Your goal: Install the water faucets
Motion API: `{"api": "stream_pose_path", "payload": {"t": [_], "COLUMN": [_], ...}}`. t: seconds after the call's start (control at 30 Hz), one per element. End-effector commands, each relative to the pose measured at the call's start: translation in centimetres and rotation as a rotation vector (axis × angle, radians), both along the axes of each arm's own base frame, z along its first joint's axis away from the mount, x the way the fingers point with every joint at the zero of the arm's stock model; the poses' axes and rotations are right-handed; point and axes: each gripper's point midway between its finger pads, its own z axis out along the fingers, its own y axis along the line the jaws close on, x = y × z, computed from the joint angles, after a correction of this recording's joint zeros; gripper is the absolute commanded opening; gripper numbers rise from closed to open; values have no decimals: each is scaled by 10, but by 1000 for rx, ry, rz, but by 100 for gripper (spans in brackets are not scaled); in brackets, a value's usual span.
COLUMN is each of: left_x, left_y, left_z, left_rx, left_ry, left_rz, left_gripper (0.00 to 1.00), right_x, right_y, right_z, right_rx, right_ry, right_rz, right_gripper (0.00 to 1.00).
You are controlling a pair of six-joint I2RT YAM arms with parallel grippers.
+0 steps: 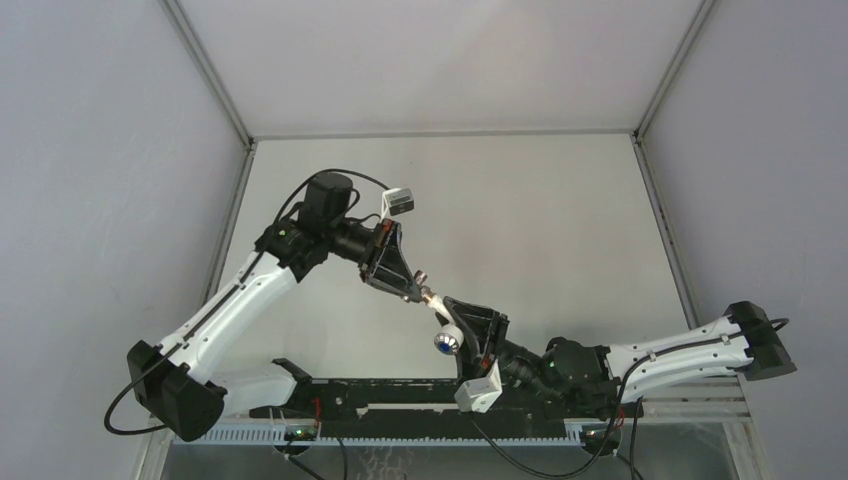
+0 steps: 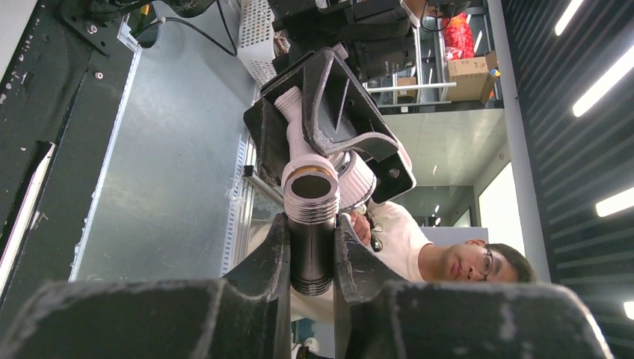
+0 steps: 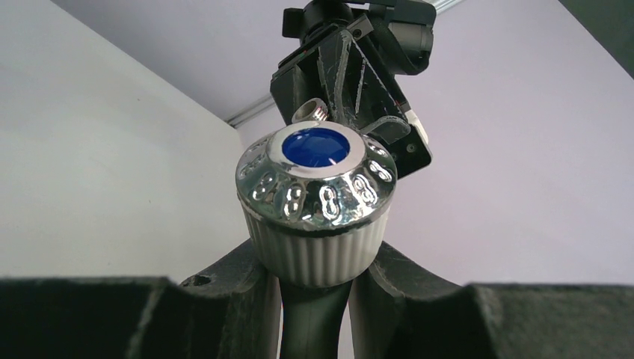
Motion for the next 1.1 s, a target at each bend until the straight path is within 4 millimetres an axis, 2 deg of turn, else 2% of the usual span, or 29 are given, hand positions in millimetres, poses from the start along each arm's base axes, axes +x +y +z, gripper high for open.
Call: {"api": "stream_pose_path", "payload": {"t": [0.0, 0.53, 1.07], "left_x": [-14, -18, -13], "left_y": [-2, -1, -4], "left_z": [2, 12, 26], "left_rx": [-16, -63, -139], "left_ry": [-40, -130, -281], "left_rz": [-48, -60, -20], "left_gripper": [0, 0, 0], "right_x": [-9, -13, -4], "right_y": [8, 9, -6], "right_z": [24, 27, 46], "right_rx": [73, 251, 511], "right_ry": [-1, 285, 652], "right_rz": [74, 210, 373], "right_gripper": [0, 0, 0]}}
